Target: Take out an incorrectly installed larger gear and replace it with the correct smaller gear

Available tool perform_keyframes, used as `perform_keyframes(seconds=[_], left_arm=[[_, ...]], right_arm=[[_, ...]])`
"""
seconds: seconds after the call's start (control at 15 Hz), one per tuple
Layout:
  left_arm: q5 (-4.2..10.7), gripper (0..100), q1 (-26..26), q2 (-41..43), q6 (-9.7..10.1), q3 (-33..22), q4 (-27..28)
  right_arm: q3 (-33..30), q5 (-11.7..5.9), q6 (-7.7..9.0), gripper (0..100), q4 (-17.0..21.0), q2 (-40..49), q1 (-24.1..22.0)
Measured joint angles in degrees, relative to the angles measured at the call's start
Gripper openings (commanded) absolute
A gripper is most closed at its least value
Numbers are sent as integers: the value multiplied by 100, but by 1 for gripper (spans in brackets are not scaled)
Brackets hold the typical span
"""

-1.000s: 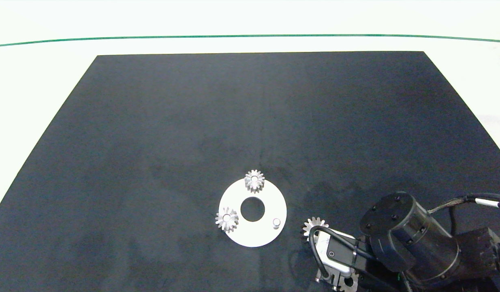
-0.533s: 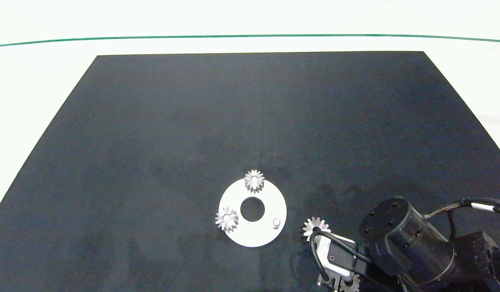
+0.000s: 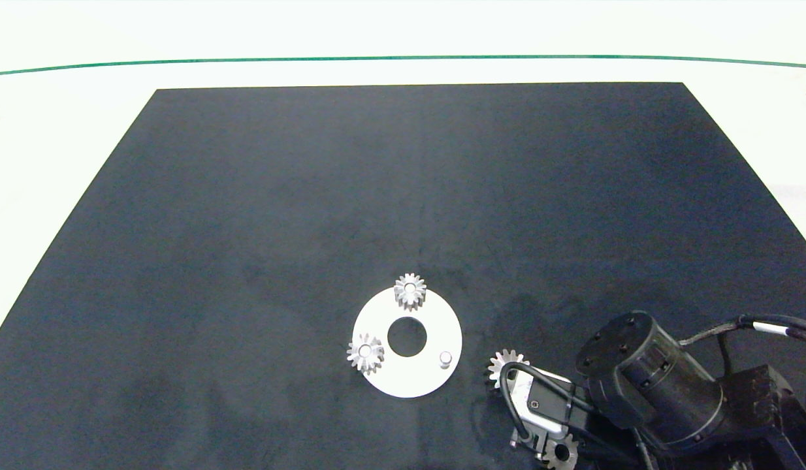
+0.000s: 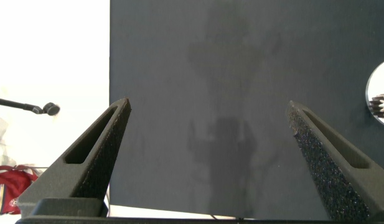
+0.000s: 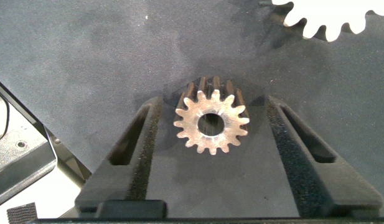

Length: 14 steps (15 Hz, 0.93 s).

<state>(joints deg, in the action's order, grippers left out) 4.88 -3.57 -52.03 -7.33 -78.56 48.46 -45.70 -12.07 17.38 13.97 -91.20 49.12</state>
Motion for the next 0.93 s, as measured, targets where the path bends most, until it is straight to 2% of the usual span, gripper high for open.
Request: perform_keyframes(seconds=[0.93], left_arm=[[0, 100, 10, -23, 0, 17, -4]], right_arm=[[56, -22, 45, 34, -116, -102, 0]])
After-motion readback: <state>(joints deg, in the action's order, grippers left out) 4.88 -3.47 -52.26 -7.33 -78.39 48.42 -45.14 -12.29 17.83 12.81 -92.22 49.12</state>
